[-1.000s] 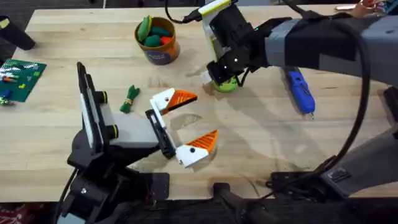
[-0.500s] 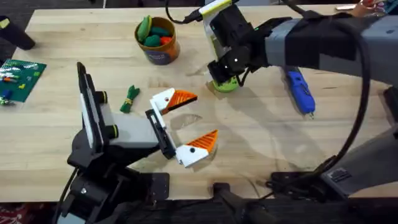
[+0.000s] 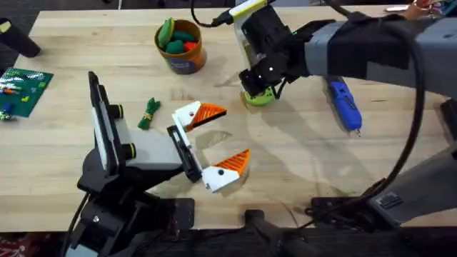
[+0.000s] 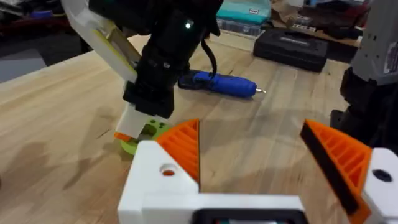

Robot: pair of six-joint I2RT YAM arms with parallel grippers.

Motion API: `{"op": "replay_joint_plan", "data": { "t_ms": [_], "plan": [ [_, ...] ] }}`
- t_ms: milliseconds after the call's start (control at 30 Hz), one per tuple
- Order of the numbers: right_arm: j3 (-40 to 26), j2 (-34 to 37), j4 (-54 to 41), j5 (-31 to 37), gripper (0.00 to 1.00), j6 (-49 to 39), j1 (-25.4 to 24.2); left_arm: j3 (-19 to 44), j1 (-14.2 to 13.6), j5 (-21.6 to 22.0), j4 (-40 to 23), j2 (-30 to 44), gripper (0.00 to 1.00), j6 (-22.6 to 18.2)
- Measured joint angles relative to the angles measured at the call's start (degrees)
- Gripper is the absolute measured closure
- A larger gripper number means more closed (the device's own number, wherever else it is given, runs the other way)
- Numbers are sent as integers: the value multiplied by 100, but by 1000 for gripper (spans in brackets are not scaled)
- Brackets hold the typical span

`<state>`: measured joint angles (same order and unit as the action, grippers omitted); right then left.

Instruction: Pick up the gripper from the table and insert it into the empty holder that is missing its gripper. Then pick up a screw, insert it into the mounting hole, and use the screwdriver to tighten it. Finally, clean up the table by picking up the vegetable and placing it into the bucket.

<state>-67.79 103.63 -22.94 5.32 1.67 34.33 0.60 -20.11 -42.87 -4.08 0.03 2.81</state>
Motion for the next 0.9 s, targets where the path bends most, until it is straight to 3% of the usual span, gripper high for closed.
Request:
{"op": "replay_joint_plan", "data": {
  "t_ms": [900],
  "plan": [
    [2, -490, -113, -21, 995, 0, 0, 0, 1, 0, 0, 2, 16, 0]
  ]
}}
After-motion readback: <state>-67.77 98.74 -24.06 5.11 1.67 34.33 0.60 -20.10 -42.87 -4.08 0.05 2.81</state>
